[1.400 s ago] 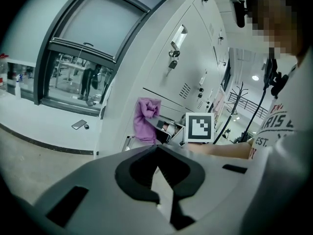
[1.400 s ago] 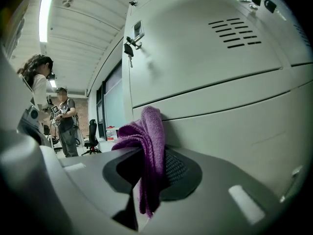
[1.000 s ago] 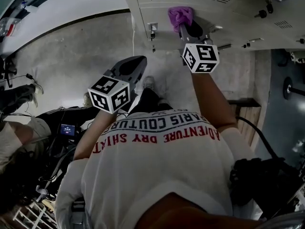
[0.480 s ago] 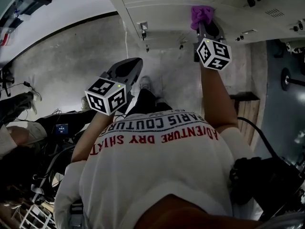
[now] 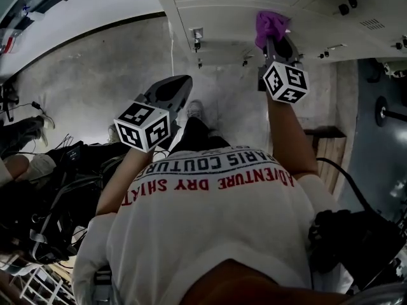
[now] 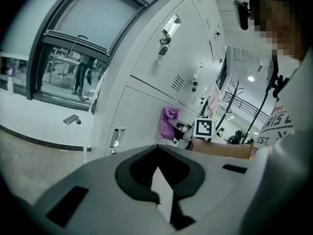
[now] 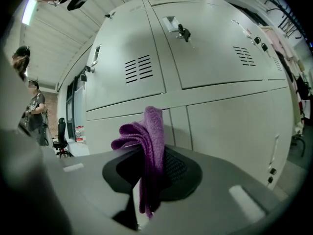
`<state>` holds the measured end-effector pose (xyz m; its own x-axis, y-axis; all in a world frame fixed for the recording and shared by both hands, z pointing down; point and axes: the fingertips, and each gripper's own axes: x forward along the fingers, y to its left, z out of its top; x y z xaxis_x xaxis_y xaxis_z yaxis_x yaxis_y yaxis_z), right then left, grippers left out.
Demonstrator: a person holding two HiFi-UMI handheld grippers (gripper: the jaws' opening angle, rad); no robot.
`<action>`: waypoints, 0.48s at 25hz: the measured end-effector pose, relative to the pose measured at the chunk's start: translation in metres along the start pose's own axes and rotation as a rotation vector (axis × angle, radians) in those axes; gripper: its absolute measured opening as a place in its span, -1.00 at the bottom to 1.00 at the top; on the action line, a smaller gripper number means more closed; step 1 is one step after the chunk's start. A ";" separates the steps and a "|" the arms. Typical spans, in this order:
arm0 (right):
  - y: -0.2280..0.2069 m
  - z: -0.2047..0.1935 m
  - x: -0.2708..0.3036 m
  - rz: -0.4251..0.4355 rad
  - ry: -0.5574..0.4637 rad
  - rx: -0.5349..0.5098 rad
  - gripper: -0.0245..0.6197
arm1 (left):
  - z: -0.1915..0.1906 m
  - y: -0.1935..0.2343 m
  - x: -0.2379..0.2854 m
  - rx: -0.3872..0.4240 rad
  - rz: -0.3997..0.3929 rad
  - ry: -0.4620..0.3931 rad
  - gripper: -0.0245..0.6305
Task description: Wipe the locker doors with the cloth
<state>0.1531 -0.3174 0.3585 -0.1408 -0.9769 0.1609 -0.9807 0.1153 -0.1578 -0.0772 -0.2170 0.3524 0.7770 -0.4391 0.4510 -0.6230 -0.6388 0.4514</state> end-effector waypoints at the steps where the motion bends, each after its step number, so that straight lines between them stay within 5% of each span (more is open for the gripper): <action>1: 0.012 -0.005 -0.001 0.027 0.005 0.000 -0.73 | -0.001 0.002 -0.002 -0.006 0.006 -0.003 -0.92; 12: 0.162 -0.060 0.018 0.337 0.099 -0.043 -0.73 | -0.013 0.025 -0.029 -0.058 0.076 -0.026 -0.92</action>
<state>-0.0167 -0.3050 0.3947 -0.4675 -0.8608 0.2012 -0.8816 0.4373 -0.1774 -0.1166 -0.2115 0.3604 0.7291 -0.5016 0.4656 -0.6836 -0.5660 0.4608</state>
